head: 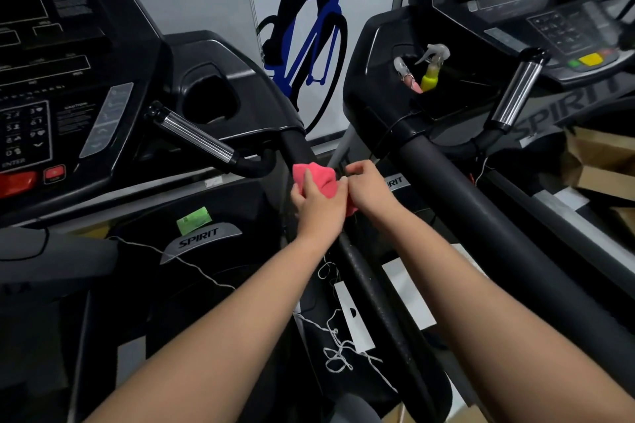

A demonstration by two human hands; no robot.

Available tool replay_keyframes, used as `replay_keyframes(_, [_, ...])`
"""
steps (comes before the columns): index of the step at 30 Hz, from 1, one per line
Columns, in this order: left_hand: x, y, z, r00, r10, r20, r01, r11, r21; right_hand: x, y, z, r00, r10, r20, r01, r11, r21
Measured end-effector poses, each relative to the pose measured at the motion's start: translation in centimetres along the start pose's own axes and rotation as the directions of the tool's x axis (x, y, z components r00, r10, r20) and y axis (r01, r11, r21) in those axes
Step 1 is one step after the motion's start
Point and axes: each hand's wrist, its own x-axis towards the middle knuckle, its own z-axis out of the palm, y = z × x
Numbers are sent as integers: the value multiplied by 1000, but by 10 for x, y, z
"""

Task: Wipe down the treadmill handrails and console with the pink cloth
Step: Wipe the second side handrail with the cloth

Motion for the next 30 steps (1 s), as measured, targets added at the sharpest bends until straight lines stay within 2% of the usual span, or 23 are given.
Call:
replay_keyframes(3, [2, -1, 5, 999, -41, 22, 37, 991, 131, -3, 7, -8, 999, -7, 37, 2, 992, 123])
replay_keyframes(7, [-1, -12, 6, 1000, 4, -17, -2, 995, 98, -2, 9, -15, 997, 21, 79, -38, 975, 219])
replay_keyframes(9, [-11, -19, 10, 999, -52, -13, 53, 998, 39, 0, 10, -14, 997, 47, 61, -56, 987, 150])
replay_keyframes(11, [-27, -28, 16, 995, -102, -1, 102, 995, 7, 2, 14, -12, 998, 32, 52, -33, 999, 5])
replay_keyframes(14, [-34, -33, 22, 987, -159, 6, 159, 986, -41, 5, 15, -8, 993, -7, 116, 25, 989, -148])
replay_keyframes(18, [-10, -24, 24, 969, -243, -38, 243, 970, -12, 10, 5, -7, 989, -58, 137, 95, 955, -280])
replay_keyframes(21, [8, -21, 21, 966, -255, -49, 254, 967, -28, 12, 6, -8, 989, -27, 148, 64, 965, -254])
replay_keyframes(24, [60, -47, 28, 973, -206, -106, 201, 978, -55, 4, 9, -8, 989, 11, 150, 4, 995, -96])
replay_keyframes(26, [83, -60, 32, 975, -186, -120, 180, 982, -60, -1, 11, -8, 989, -12, 149, 20, 998, -56])
replay_keyframes(30, [53, -44, 25, 978, -171, -117, 162, 983, -82, -8, 15, -8, 990, -41, 133, 47, 998, -47])
